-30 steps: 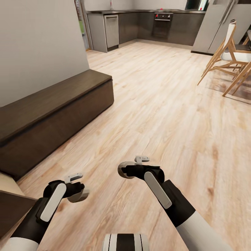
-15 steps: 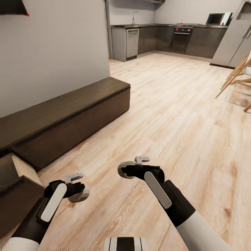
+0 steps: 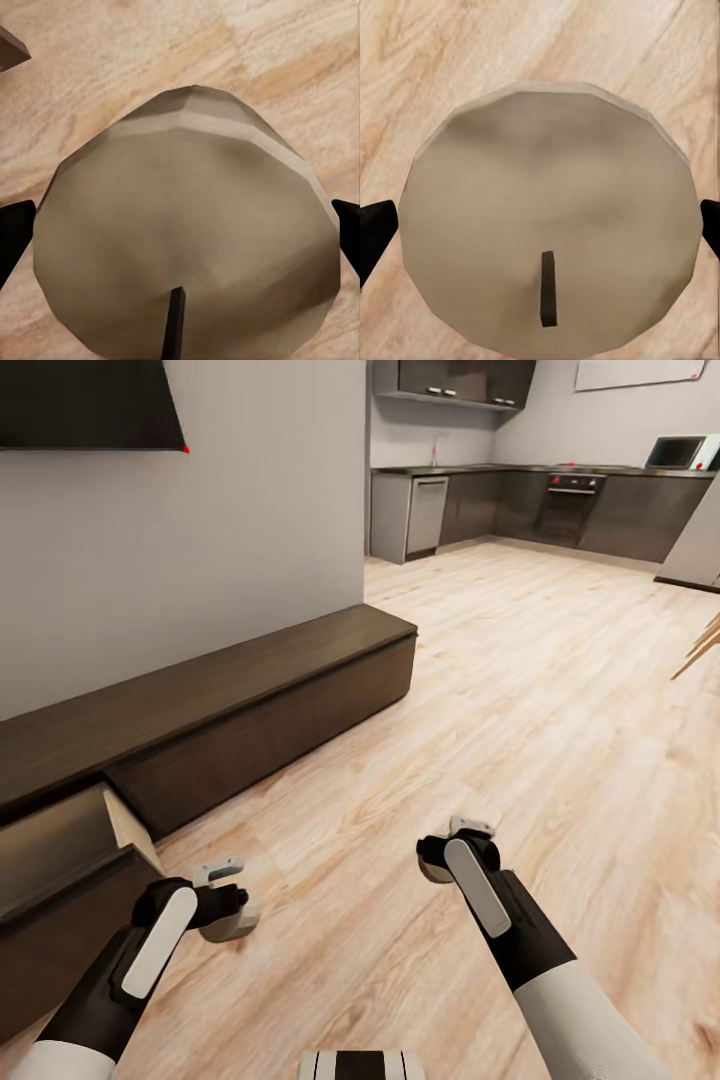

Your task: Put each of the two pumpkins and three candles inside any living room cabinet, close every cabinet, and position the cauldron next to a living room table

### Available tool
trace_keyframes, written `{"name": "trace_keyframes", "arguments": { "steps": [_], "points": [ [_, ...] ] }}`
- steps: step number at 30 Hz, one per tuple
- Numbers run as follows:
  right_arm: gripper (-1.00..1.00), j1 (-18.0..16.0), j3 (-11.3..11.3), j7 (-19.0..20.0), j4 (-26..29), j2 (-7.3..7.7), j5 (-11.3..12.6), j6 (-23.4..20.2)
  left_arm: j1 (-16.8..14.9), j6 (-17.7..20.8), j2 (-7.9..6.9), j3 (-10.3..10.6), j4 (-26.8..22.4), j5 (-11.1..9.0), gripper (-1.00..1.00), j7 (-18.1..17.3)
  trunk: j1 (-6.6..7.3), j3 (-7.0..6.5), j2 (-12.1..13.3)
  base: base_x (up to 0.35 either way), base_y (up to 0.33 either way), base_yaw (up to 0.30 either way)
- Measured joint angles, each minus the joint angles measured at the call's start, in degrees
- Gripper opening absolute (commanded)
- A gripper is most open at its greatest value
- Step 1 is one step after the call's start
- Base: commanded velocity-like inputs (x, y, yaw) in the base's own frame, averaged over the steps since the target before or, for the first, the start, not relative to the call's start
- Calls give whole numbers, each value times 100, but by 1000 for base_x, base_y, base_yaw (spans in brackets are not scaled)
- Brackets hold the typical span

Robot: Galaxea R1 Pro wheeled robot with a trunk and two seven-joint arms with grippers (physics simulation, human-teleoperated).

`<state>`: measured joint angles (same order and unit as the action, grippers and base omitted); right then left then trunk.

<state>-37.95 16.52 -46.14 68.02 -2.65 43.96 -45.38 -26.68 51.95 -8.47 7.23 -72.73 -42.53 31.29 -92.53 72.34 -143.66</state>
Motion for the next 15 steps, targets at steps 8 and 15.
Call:
{"name": "trace_keyframes", "arguments": {
  "steps": [8,15],
  "points": [
    [-100,2,-59,-33,-28,-6,22,10,0,3,0,28,1,4,-100,2,12,-111,7,0,0,11],
    [-100,2,-59,-32,-31,-9,26,18,-1,0,5,28,1,3,-100,1,23,-200,12,0,0,0]
  ]
}}
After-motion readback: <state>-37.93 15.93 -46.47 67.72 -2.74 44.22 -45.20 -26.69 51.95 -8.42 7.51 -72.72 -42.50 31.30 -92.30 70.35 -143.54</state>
